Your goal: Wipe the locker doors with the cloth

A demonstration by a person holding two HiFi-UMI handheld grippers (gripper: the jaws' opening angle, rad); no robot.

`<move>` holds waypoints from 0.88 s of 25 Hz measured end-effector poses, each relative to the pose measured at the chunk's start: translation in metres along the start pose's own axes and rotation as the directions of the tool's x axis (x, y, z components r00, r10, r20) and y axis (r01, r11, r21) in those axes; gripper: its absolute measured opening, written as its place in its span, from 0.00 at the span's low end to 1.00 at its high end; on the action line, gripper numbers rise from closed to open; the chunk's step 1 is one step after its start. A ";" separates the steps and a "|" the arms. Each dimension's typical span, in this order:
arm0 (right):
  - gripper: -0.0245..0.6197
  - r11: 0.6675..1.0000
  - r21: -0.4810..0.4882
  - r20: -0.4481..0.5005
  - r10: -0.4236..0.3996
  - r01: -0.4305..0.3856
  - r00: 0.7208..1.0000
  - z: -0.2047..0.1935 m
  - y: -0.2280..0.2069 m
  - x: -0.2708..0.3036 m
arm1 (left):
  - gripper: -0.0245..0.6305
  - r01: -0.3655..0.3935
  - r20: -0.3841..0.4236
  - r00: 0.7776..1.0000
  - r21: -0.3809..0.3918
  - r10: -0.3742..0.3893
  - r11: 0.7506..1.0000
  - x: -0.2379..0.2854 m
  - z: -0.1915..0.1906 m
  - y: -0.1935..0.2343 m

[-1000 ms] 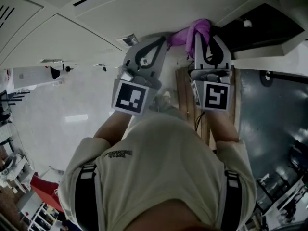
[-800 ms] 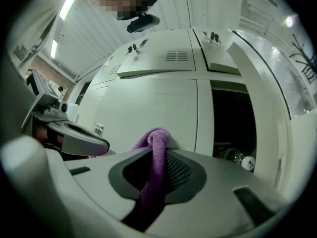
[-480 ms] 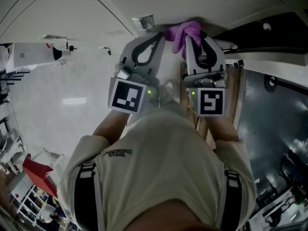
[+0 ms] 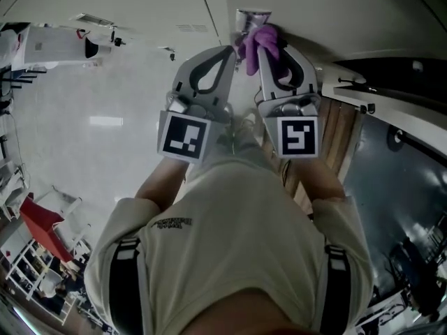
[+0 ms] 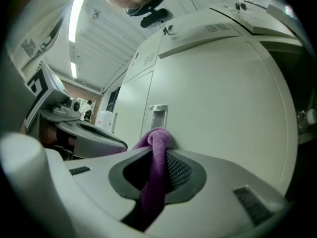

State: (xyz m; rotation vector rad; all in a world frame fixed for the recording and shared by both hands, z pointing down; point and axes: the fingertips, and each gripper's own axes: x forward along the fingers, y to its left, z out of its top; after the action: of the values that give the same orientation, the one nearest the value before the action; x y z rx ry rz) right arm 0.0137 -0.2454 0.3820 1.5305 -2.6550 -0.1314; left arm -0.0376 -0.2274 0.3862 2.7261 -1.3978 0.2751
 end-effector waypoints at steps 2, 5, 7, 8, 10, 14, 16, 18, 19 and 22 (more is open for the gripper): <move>0.13 1.000 0.002 0.004 0.001 -0.001 1.000 -0.003 0.004 0.006 | 0.04 -0.016 -0.011 1.000 -0.003 0.016 1.000 -0.003 -0.006 0.006; 0.13 1.000 -0.019 0.009 -0.009 0.009 1.000 -0.002 0.004 0.010 | 0.04 -0.025 -0.015 1.000 -0.008 0.024 1.000 -0.005 -0.011 0.012; 0.13 0.999 -0.030 0.015 -0.014 0.015 1.000 -0.002 0.003 0.010 | 0.04 -0.021 -0.014 1.000 -0.009 0.021 1.000 -0.004 -0.013 0.011; 0.13 0.999 -0.034 0.012 -0.019 0.020 1.000 -0.003 0.001 0.009 | 0.04 -0.016 -0.014 1.000 -0.007 0.016 1.000 -0.002 -0.013 0.010; 0.13 0.999 -0.033 0.000 -0.034 0.034 0.999 -0.007 -0.004 0.005 | 0.04 -0.001 -0.015 1.000 -0.004 0.000 1.000 0.002 -0.013 0.004; 0.13 0.997 -0.036 -0.017 -0.066 0.065 0.998 -0.013 -0.014 -0.001 | 0.04 0.047 -0.015 0.999 0.000 -0.047 0.999 0.012 -0.012 -0.013; 0.13 0.996 -0.032 -0.030 -0.087 0.086 0.996 -0.018 -0.022 -0.006 | 0.04 0.069 -0.015 0.998 0.000 -0.069 0.998 0.018 -0.011 -0.021; 0.13 0.994 -0.026 -0.046 -0.111 0.110 0.993 -0.024 -0.032 -0.013 | 0.04 0.087 -0.014 0.996 0.003 -0.087 0.996 0.024 -0.009 -0.028; 0.13 0.992 -0.025 -0.052 -0.123 0.122 0.991 -0.026 -0.038 -0.016 | 0.04 0.095 -0.013 0.995 0.004 -0.095 0.995 0.028 -0.008 -0.032; 0.13 0.987 -0.031 -0.054 -0.157 0.156 0.986 -0.029 -0.054 -0.025 | 0.04 0.122 -0.018 0.992 0.010 -0.122 0.992 0.038 -0.008 -0.044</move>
State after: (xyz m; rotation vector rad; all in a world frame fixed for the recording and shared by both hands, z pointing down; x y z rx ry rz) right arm 0.0759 -0.2518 0.4042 1.7071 -2.4784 -0.1308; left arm 0.0184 -0.2306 0.4025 2.7971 -1.2230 0.2987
